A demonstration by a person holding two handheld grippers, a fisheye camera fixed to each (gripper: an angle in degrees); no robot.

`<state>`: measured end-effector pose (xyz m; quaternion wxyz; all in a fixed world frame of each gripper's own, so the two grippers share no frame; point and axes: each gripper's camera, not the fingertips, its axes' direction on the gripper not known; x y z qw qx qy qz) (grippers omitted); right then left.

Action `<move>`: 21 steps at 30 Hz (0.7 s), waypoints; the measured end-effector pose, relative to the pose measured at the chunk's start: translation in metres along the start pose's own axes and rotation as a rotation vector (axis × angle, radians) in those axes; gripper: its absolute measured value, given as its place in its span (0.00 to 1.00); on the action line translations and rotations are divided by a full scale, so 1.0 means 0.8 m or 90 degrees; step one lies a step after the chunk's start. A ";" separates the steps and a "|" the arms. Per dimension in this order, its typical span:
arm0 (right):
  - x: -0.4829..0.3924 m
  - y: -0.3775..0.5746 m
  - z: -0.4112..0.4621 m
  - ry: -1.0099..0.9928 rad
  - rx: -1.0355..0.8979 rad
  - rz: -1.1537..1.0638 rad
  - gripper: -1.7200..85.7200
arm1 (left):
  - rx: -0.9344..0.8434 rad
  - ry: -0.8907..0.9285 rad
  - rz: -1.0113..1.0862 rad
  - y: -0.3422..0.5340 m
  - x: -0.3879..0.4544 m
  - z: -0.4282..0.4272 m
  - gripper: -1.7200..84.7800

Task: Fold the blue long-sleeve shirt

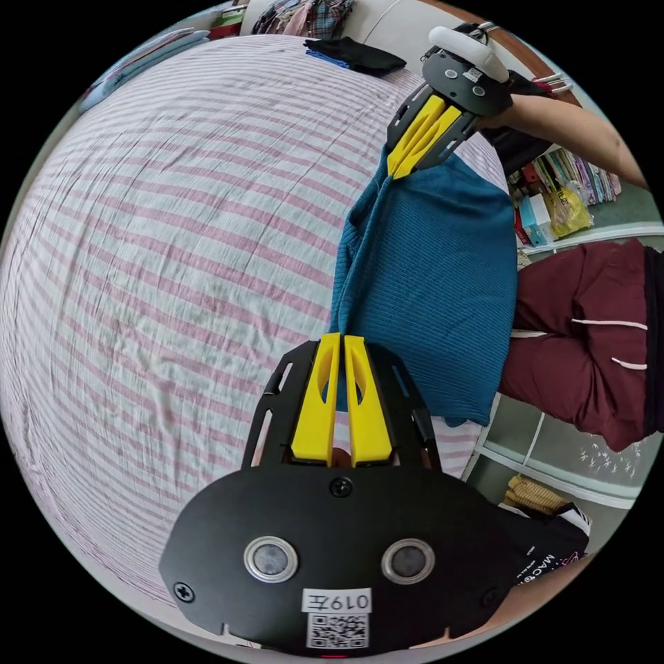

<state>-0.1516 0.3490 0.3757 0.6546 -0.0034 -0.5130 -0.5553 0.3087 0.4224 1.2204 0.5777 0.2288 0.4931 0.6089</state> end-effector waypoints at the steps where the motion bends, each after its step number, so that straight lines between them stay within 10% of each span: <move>1: 0.003 0.004 0.008 0.007 -0.006 0.005 0.01 | -0.005 -0.001 -0.001 -0.002 -0.001 0.003 0.03; 21: 0.078 0.227 0.025 0.022 0.029 0.164 0.07 | -0.060 -0.018 -0.058 0.001 -0.007 0.012 0.03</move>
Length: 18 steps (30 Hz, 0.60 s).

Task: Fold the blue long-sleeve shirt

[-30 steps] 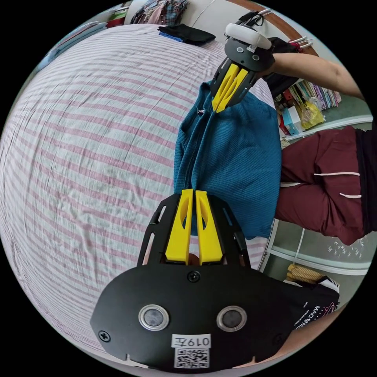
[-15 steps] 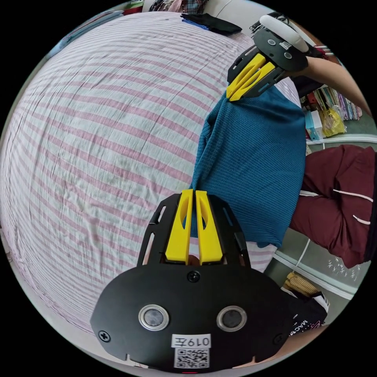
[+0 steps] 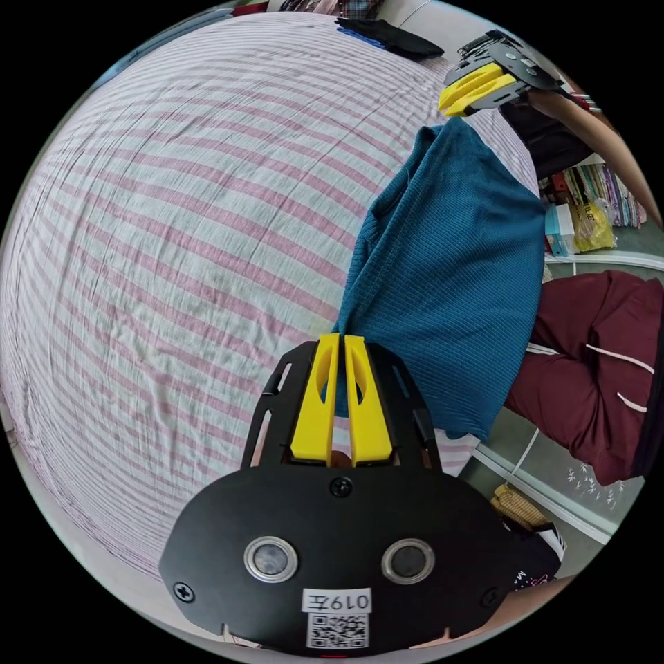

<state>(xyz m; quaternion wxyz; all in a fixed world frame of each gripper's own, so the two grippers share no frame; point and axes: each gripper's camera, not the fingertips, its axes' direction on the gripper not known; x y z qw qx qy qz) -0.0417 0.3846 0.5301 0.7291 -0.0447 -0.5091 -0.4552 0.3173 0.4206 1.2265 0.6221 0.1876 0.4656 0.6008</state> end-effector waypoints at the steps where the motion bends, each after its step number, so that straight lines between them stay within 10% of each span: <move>1: 0.017 0.026 0.005 0.012 -0.010 0.042 0.08 | 0.000 0.000 0.002 0.002 0.001 0.000 0.03; 8: 0.106 0.191 0.052 -0.131 0.036 0.341 0.12 | 0.003 0.019 -0.011 0.024 -0.002 0.000 0.03; 18: 0.120 0.264 0.118 -0.204 0.053 0.413 0.03 | 0.002 0.029 -0.028 0.062 0.001 0.006 0.03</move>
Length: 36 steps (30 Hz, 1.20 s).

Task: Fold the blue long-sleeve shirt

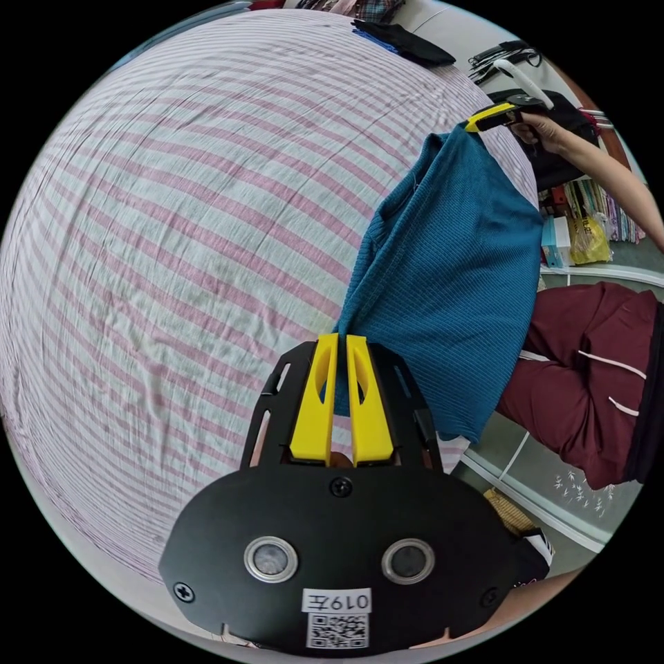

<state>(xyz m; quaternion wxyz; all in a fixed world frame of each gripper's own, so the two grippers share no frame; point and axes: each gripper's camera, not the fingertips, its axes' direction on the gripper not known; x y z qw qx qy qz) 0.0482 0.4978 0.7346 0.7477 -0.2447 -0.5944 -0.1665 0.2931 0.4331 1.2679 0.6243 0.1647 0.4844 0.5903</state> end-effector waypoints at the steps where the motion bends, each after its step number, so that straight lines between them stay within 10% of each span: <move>1: 0.002 0.005 -0.003 0.013 0.016 -0.008 0.03 | 0.000 -0.001 0.001 0.003 0.001 0.000 0.03; 23: 0.048 0.106 0.030 0.129 0.063 -0.023 0.08 | 0.168 0.126 -0.221 0.199 -0.052 -0.026 0.04; 36: 0.031 0.300 0.102 0.043 -0.021 -0.056 0.10 | 0.291 0.247 -0.452 0.471 0.176 0.068 0.10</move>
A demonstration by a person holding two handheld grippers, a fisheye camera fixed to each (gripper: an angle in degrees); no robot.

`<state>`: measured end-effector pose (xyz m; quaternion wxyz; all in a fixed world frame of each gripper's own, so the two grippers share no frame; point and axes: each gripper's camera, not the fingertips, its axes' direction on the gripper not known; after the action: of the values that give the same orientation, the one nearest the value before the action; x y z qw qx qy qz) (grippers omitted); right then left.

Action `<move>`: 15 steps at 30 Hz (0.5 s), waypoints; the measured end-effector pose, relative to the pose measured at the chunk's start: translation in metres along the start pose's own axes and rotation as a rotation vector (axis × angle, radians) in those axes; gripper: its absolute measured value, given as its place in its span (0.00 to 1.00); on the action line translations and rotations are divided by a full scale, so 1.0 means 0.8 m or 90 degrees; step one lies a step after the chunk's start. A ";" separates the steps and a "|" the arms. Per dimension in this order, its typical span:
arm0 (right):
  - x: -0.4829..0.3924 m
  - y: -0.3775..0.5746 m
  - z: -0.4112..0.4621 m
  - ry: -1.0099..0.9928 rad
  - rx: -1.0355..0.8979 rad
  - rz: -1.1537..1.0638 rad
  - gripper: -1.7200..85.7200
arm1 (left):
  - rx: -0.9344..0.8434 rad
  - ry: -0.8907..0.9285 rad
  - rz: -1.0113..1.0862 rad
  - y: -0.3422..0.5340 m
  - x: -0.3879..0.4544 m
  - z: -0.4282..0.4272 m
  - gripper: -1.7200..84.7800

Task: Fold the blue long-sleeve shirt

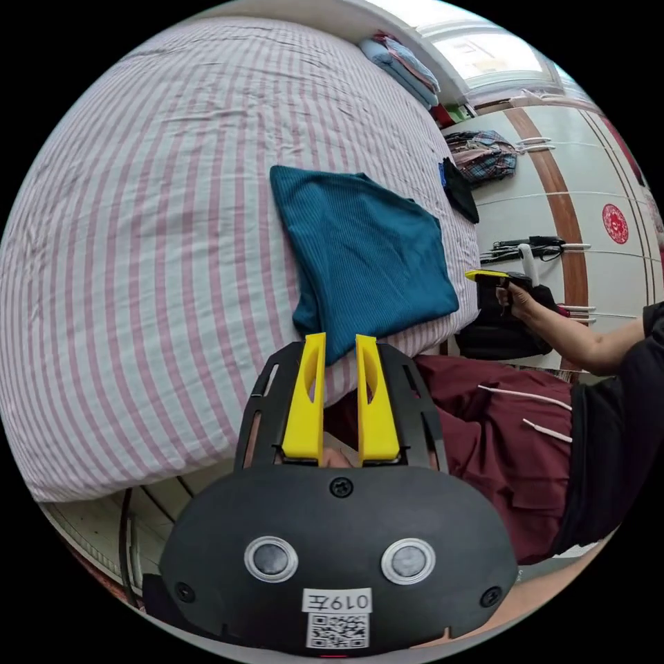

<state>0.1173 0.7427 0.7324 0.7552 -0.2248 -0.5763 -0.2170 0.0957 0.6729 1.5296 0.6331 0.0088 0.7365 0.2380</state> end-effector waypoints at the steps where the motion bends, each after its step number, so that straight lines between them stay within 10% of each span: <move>1: 0.000 0.020 0.008 -0.012 -0.006 0.002 0.10 | -0.004 -0.007 -0.003 0.012 0.001 0.003 0.10; 15: 0.048 0.204 0.114 -0.175 0.094 0.291 0.11 | 0.049 0.043 -0.136 0.095 -0.063 0.053 0.12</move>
<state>0.1517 0.9250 0.7767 0.7137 -0.3204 -0.6219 0.0343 0.1234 0.7392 1.6001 0.6292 -0.0535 0.7625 0.1410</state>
